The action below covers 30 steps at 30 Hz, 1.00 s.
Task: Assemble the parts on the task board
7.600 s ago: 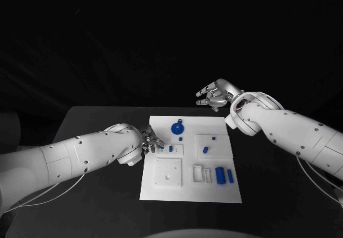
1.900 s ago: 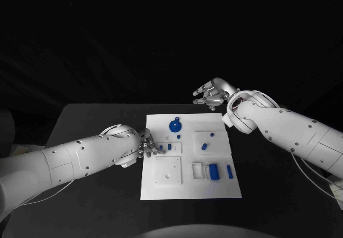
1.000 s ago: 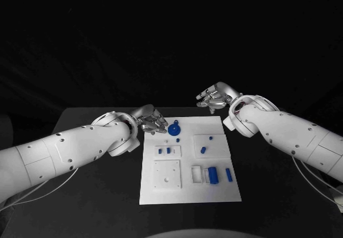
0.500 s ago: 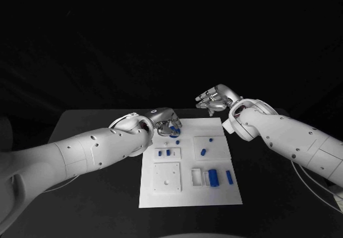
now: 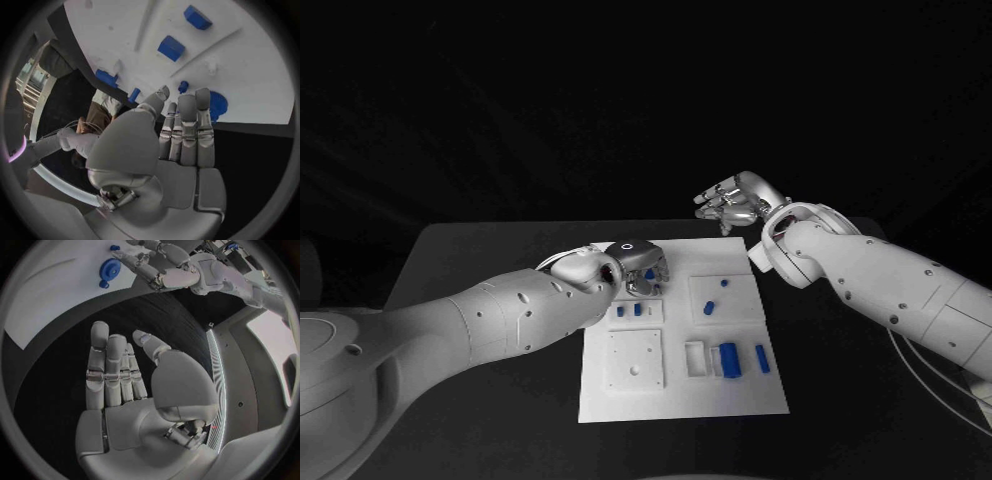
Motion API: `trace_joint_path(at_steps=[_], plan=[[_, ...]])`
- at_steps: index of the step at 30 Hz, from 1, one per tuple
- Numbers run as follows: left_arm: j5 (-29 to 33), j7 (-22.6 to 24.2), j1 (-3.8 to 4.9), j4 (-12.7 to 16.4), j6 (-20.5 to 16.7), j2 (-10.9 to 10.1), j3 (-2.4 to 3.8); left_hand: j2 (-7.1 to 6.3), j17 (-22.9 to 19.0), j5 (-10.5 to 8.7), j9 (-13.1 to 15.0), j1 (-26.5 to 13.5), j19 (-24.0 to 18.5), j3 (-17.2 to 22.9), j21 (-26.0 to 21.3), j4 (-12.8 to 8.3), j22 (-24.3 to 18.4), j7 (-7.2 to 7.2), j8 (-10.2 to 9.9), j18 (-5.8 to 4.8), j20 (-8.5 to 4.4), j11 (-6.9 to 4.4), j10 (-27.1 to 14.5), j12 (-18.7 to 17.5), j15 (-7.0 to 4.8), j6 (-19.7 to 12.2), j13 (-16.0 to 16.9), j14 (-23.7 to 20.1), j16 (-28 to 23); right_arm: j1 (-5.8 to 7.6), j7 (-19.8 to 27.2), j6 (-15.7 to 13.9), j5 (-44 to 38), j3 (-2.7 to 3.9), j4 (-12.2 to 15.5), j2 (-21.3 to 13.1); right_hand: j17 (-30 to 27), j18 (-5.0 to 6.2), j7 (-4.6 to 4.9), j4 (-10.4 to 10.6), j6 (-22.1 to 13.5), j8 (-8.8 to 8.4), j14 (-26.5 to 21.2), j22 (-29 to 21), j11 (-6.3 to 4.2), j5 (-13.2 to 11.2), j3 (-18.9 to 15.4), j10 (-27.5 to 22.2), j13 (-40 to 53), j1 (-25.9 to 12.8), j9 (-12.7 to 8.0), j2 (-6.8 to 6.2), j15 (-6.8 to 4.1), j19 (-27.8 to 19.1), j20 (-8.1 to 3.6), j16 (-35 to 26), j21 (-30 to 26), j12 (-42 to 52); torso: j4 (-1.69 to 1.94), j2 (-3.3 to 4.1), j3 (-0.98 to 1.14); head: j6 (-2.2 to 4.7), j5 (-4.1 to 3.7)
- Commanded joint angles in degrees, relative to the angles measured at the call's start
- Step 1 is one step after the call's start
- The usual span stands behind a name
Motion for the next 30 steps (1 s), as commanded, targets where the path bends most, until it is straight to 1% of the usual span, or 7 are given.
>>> trace_joint_path(at_steps=[1,6,8,11,25,30], plan=[[-3.19,0.81,-0.21,-0.60,1.05,0.57,-0.02,-0.39,-0.10,0.27,-0.06,0.02,0.47,-0.35,0.22,-0.16,1.08,0.04,-0.09,0.82,-0.02,0.03,-0.39,-0.24,0.00,-0.37,-0.05,0.55,0.81,0.06,0.87,-0.39,0.17,0.02,0.21,0.05,-0.12,1.45,0.39,0.08,-0.10,-0.14,-0.11,-0.13,0.12,0.41,0.24,-0.35,-0.08,-0.52,0.00,0.08,0.41,1.96,0.56,0.24,0.03,-0.37,-0.32,0.26,0.12,0.11,0.15],[-3.89,0.57,-0.62,-1.65,1.06,1.14,-0.08,-0.39,-0.10,0.43,-0.08,0.11,0.65,-0.39,0.40,-0.23,1.13,0.20,-0.08,0.94,0.04,0.11,-0.81,-0.24,0.06,-0.64,-0.05,0.84,1.39,0.14,0.88,-0.52,0.16,0.02,0.37,0.08,-0.12,1.45,0.39,0.08,-0.10,-0.14,-0.11,-0.13,0.12,0.41,0.24,-0.35,-0.08,-0.52,0.00,0.08,0.41,1.96,0.56,0.24,0.03,-0.37,-0.26,0.22,0.06,0.07,-0.04],[-4.03,0.45,-0.75,-2.00,1.04,1.30,-0.10,-0.36,-0.10,0.46,-0.10,0.07,0.67,-0.40,0.47,-0.20,1.14,0.29,-0.10,0.98,0.07,0.13,-0.91,-0.25,0.08,-0.79,-0.05,0.87,1.57,0.17,0.89,-0.54,0.16,0.02,0.43,0.08,-0.12,1.45,0.39,0.08,-0.10,-0.14,-0.11,-0.13,0.12,0.41,0.24,-0.35,-0.08,-0.52,0.00,0.08,0.41,1.96,0.56,0.24,0.03,-0.37,-0.31,0.25,0.06,0.06,-0.06],[-4.16,0.23,-0.88,-2.38,0.99,1.48,-0.11,-0.28,-0.15,0.65,-0.10,0.14,0.63,-0.30,0.54,-0.21,1.14,0.31,-0.09,1.04,0.12,0.18,-1.08,-0.27,0.12,-0.82,-0.06,0.79,1.70,0.20,0.88,-0.57,0.16,0.02,0.48,0.07,-0.12,1.45,0.39,0.08,-0.10,-0.14,-0.11,-0.13,0.12,0.41,0.24,-0.35,-0.08,-0.52,0.00,0.08,0.41,1.96,0.56,0.24,0.03,-0.37,-0.23,0.22,0.07,-0.02,-0.22],[-4.25,-1.13,-0.97,-3.12,1.60,1.61,-0.11,0.25,-0.49,1.08,-0.11,0.19,0.31,1.08,1.18,-0.19,1.19,0.36,-0.09,1.43,0.38,0.41,-1.48,-0.25,0.44,-0.57,-0.06,0.69,2.19,0.23,0.81,-0.43,0.16,0.02,0.39,0.13,-0.45,1.58,0.33,0.30,0.08,-0.11,-0.13,-0.34,0.13,0.52,0.30,-0.44,-0.09,-0.55,0.11,-0.01,0.43,1.97,0.61,0.39,0.11,-0.37,-0.10,0.20,0.06,-0.30,-0.39],[-4.27,-1.80,-0.97,-3.26,1.85,1.49,-0.10,0.19,-0.67,1.43,-0.11,0.24,0.16,1.55,1.44,-0.24,1.18,0.44,-0.09,1.67,0.56,0.57,-1.65,-0.26,0.61,-0.64,-0.07,0.62,2.27,0.23,0.80,-0.38,0.16,0.02,0.38,0.14,-0.45,1.58,0.33,0.30,0.08,-0.11,-0.13,-0.34,0.13,0.52,0.30,-0.44,-0.09,-0.55,0.11,-0.01,0.43,1.97,0.61,0.39,0.11,-0.37,-0.16,0.19,0.06,-0.39,-0.40]])
